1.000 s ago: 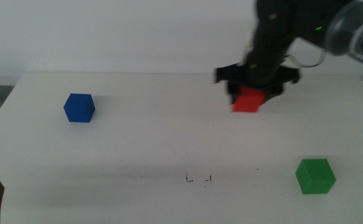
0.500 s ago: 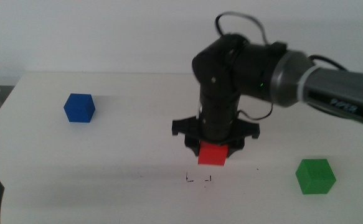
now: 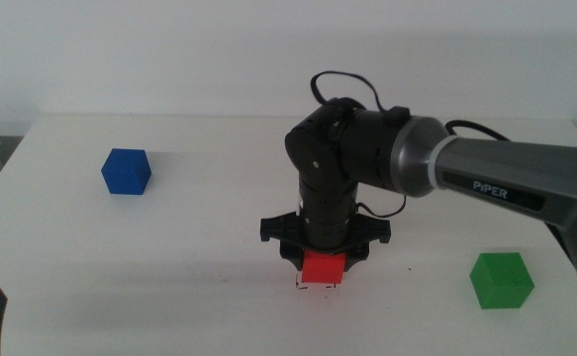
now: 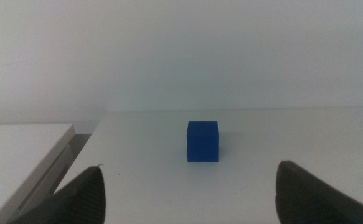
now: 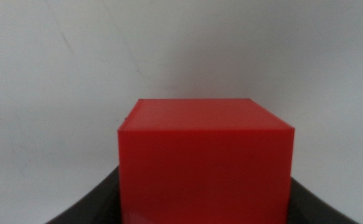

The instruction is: Stack red cubes first, then green, then blue cubes in a specific spot.

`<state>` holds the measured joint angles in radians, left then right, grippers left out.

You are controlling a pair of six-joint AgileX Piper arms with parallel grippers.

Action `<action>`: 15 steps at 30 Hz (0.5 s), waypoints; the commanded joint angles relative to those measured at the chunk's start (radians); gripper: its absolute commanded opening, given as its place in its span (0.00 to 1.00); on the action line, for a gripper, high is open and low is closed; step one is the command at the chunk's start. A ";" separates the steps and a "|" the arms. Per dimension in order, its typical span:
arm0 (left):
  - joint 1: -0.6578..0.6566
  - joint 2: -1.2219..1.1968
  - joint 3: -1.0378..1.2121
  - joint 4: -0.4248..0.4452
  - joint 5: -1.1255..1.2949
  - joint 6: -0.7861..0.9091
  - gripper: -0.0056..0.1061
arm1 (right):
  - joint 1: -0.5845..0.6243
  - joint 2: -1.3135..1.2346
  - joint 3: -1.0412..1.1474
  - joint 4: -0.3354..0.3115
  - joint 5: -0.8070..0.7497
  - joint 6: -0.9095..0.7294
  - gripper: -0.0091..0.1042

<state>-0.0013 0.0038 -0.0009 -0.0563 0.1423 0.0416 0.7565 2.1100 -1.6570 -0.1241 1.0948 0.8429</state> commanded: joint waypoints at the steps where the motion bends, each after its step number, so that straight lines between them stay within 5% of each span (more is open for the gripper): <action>1: 0.000 -0.004 0.001 -0.002 -0.005 -0.005 0.89 | 0.011 0.004 0.001 -0.005 -0.009 -0.018 0.33; 15: 0.000 -0.004 0.001 -0.002 -0.005 -0.005 0.89 | 0.020 0.026 0.001 -0.005 -0.022 -0.032 0.33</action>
<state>-0.0013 0.0038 -0.0009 -0.0563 0.1423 0.0416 0.7784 2.1360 -1.6570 -0.1160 1.0690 0.8188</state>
